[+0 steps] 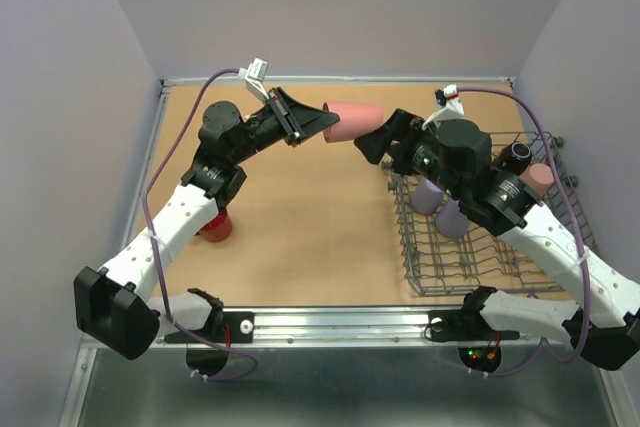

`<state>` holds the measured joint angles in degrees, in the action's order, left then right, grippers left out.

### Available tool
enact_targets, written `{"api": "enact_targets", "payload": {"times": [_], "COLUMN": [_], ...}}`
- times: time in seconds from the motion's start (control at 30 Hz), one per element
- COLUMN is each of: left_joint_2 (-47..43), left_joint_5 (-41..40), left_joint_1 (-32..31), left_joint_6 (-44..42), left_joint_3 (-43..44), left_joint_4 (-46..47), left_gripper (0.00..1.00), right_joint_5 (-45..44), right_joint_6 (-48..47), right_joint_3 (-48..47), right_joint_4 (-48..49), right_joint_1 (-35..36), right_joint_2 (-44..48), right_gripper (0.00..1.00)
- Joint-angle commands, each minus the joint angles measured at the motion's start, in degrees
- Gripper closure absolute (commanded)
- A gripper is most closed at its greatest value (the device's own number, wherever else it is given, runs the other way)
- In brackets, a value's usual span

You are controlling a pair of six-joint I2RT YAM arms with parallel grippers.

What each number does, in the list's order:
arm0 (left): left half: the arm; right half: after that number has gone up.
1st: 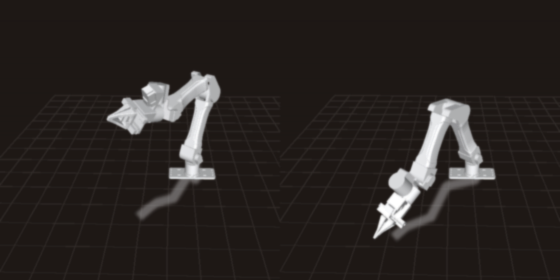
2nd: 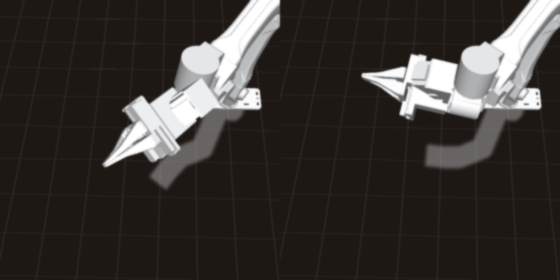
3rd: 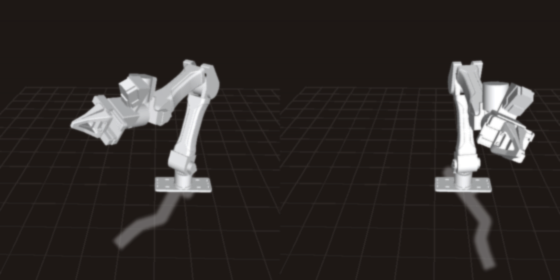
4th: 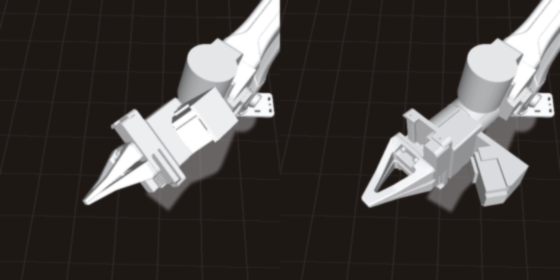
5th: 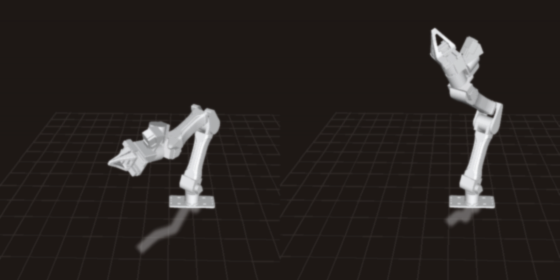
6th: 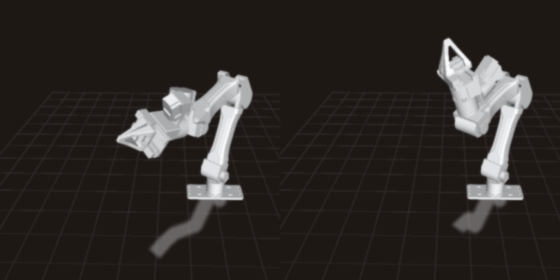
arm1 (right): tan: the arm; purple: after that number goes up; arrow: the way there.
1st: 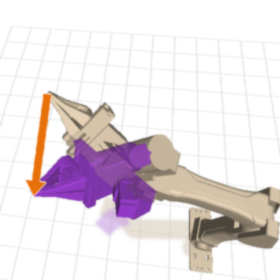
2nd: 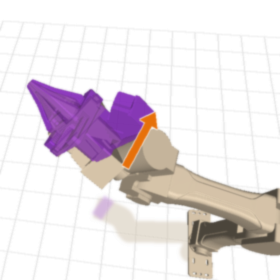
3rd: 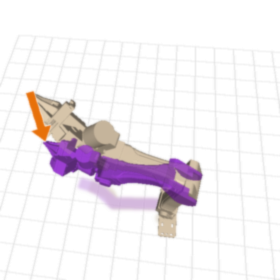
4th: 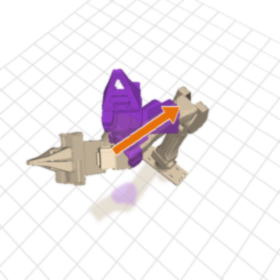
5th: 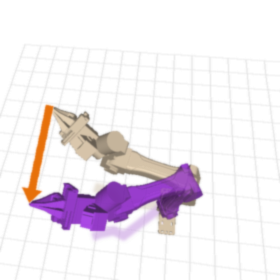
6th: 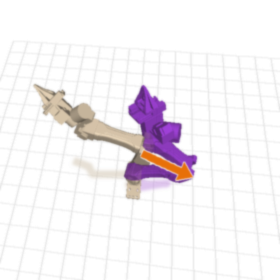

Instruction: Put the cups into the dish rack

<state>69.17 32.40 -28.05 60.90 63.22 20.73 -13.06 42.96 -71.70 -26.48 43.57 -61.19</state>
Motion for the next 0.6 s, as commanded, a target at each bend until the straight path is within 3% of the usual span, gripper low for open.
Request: {"api": "enact_targets", "payload": {"times": [0.0,0.17,0.57], "left_joint_2": [-1.31,-1.84,0.44], "left_joint_5": [3.54,3.28,1.61], "left_joint_1": [-0.34,-0.42,-0.42], "left_joint_6": [7.46,15.18,27.23], "left_joint_3": [-2.66,-7.04,-11.89], "left_joint_4": [14.5,25.81,46.93], "left_gripper": [1.0,1.0,1.0], "right_joint_5": [0.75,0.06,-2.32], "right_joint_6": [0.98,2.56,6.78], "right_joint_3": [-4.15,-1.6,-1.07], "right_joint_4": [9.15,18.03,22.96], "right_joint_1": [0.02,0.02,-0.07], "right_joint_2": [0.1,1.69,0.11], "right_gripper": [0.0,0.0,0.0]}}
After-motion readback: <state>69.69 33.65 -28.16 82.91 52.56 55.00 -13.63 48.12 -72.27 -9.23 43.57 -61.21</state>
